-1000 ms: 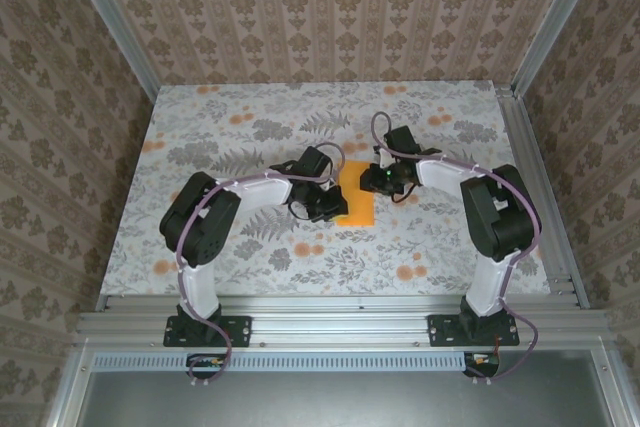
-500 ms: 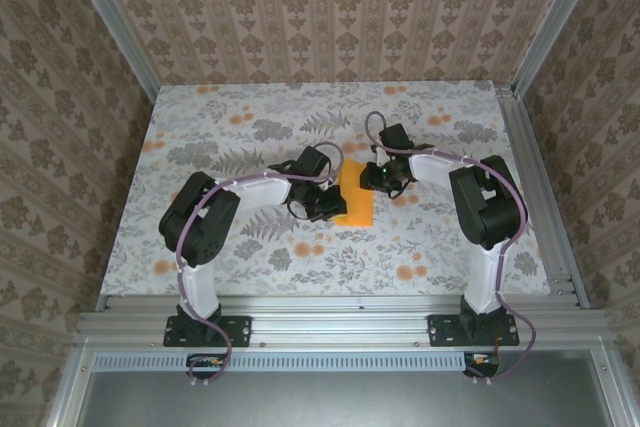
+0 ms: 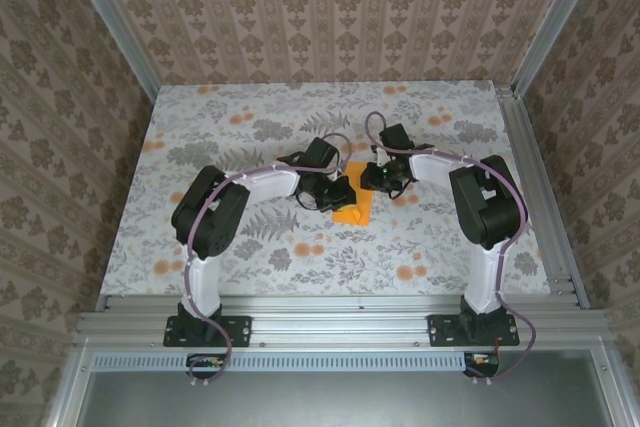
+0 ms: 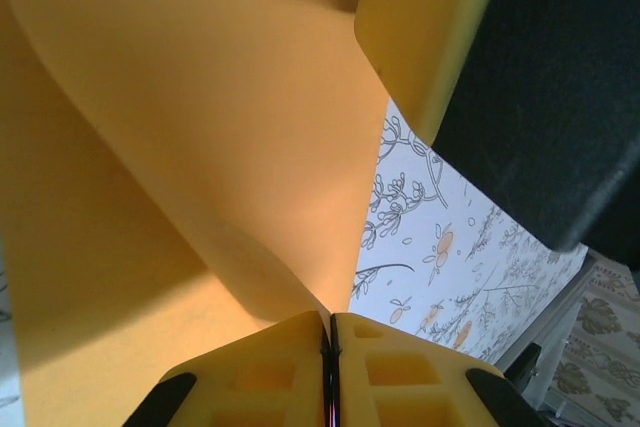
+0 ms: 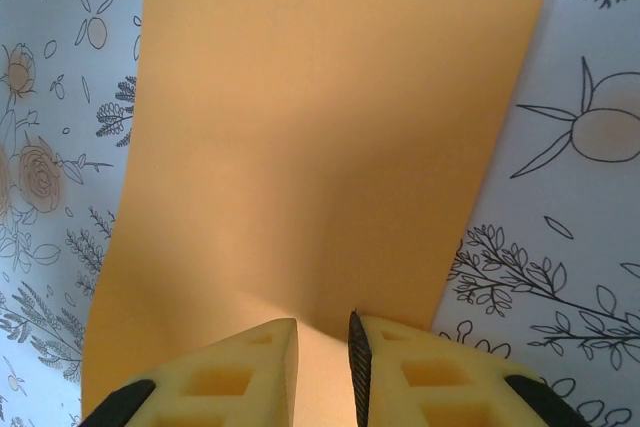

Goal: Fold a paper plane with a square sheet of paper (pick it up from the middle)
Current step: Fold the triangle a second time at the center of the table.

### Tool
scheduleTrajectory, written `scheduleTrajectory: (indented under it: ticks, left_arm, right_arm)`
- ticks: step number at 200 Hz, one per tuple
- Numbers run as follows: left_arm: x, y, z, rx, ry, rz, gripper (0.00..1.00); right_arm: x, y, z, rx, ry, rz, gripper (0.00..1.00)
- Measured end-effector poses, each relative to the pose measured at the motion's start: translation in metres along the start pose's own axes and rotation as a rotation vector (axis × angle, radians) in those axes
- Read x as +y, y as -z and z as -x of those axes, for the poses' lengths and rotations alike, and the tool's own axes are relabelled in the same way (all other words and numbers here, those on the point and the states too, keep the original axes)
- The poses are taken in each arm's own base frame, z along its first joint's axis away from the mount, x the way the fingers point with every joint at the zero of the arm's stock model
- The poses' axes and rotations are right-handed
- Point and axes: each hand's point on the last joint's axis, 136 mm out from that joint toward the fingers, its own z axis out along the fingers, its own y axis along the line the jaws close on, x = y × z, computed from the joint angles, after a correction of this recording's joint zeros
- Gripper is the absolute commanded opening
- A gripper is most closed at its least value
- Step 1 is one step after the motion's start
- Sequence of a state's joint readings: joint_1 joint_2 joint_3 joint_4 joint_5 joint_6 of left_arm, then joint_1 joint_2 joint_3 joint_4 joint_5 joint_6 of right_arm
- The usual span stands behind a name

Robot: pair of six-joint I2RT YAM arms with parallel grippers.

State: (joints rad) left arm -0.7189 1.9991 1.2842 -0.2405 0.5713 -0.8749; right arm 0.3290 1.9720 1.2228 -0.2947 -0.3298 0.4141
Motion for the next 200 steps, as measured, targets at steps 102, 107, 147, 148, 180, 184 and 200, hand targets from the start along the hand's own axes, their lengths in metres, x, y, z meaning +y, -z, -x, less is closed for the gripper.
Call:
scheduleTrajectory:
  ticks: [102, 107, 147, 148, 180, 184, 200]
  left_arm:
    - [-0.011, -0.015, 0.018, 0.002, -0.011, -0.021, 0.12]
    - [-0.011, -0.016, 0.018, 0.004, -0.01, -0.021, 0.12]
    - [-0.011, -0.017, 0.018, 0.008, -0.009, -0.021, 0.12]
    - [-0.011, -0.017, 0.018, 0.008, -0.009, -0.021, 0.12]
    - [-0.01, -0.017, 0.019, 0.007, -0.006, -0.015, 0.12]
    - [-0.01, -0.017, 0.019, 0.007, -0.006, -0.015, 0.12]
    - [-0.008, -0.017, 0.02, 0.001, -0.004, -0.005, 0.12]
  right_arm:
    - [0.003, -0.002, -0.002, -0.001, -0.001, 0.038, 0.25]
    - [0.003, -0.002, -0.002, -0.001, -0.003, 0.039, 0.25]
    - [0.002, -0.002, -0.002, -0.003, -0.005, 0.045, 0.25]
    - [0.002, -0.002, -0.002, -0.003, -0.005, 0.045, 0.25]
    - [0.002, -0.003, -0.002, -0.007, -0.008, 0.047, 0.25]
    - [0.002, -0.003, -0.001, -0.007, -0.008, 0.047, 0.25]
    - [0.002, -0.002, -0.001, -0.008, -0.01, 0.05, 0.25]
